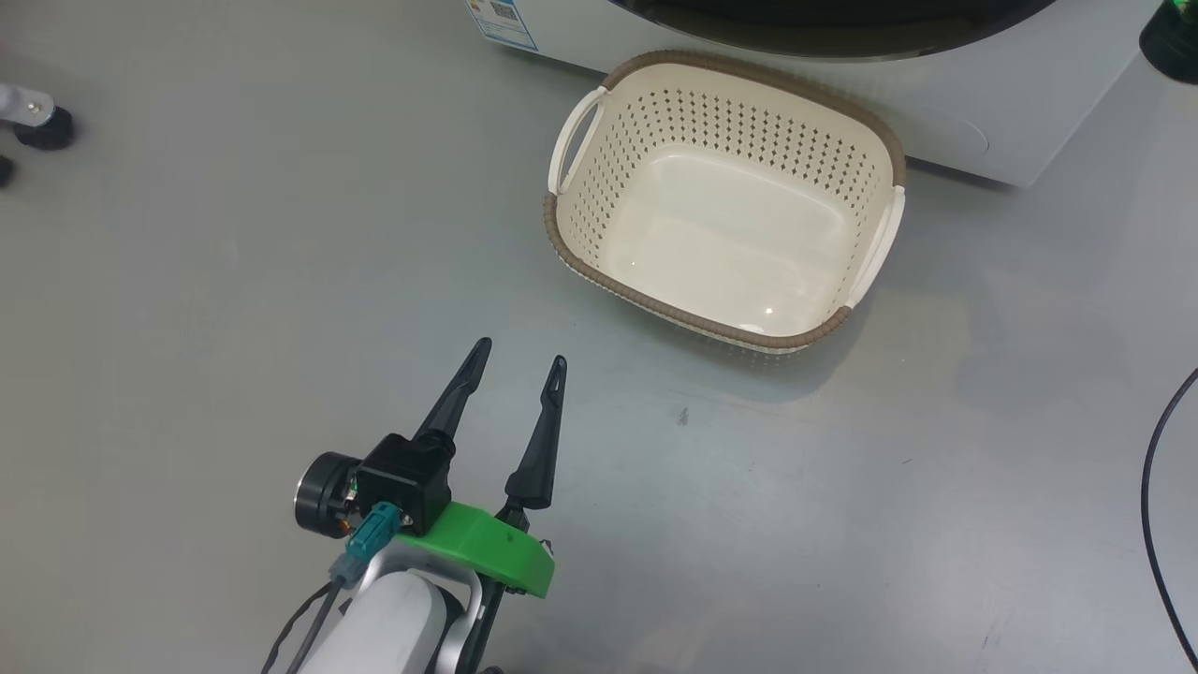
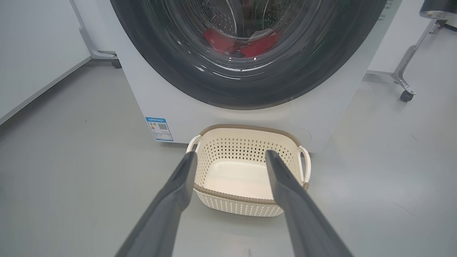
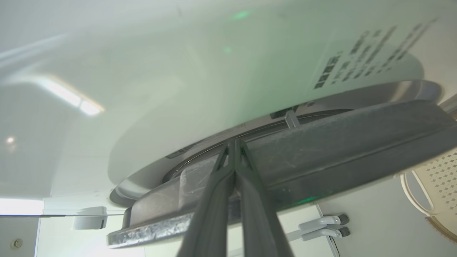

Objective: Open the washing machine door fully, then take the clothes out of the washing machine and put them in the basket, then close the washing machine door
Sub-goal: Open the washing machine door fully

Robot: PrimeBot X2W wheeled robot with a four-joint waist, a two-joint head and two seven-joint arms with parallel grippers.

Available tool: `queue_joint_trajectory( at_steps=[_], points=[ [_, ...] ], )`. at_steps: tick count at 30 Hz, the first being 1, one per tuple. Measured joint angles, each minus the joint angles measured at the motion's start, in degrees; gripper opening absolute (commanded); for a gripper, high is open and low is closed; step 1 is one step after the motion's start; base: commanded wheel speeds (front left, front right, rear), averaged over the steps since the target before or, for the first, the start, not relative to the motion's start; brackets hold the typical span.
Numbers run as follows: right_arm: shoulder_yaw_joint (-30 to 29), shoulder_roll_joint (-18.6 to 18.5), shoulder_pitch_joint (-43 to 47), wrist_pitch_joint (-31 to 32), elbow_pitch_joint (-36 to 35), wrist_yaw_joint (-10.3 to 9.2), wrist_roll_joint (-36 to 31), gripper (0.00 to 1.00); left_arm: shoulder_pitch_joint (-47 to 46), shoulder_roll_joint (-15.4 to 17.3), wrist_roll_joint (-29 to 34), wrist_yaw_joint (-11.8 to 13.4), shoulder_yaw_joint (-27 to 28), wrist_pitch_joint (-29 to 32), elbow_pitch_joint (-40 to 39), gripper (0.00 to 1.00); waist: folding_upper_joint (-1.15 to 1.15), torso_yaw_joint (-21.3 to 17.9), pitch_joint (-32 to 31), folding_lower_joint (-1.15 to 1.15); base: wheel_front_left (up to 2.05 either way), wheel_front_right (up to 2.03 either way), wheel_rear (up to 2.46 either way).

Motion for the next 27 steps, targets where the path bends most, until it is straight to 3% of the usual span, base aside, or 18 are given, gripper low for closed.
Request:
queue_joint_trajectory(
  at_steps=[16,27],
  points=[
    [2.01,-1.87,-2.13,5.92,4.85,0.00,0.04,0.00,-0.02,-0.01,0.00,0.07,-0.08,0.00,-0.69,1.00,0.00,-0.29,0.04,0.00,0.00,0.00,0.00],
    [0.85,-2.03,-3.83,5.32,5.30,-0.02,0.30,0.00,-0.02,-0.01,-0.01,0.23,-0.66,0.00,-1.31,1.00,0.00,0.00,0.31,0.00,0.00,0.00,0.00]
  ],
)
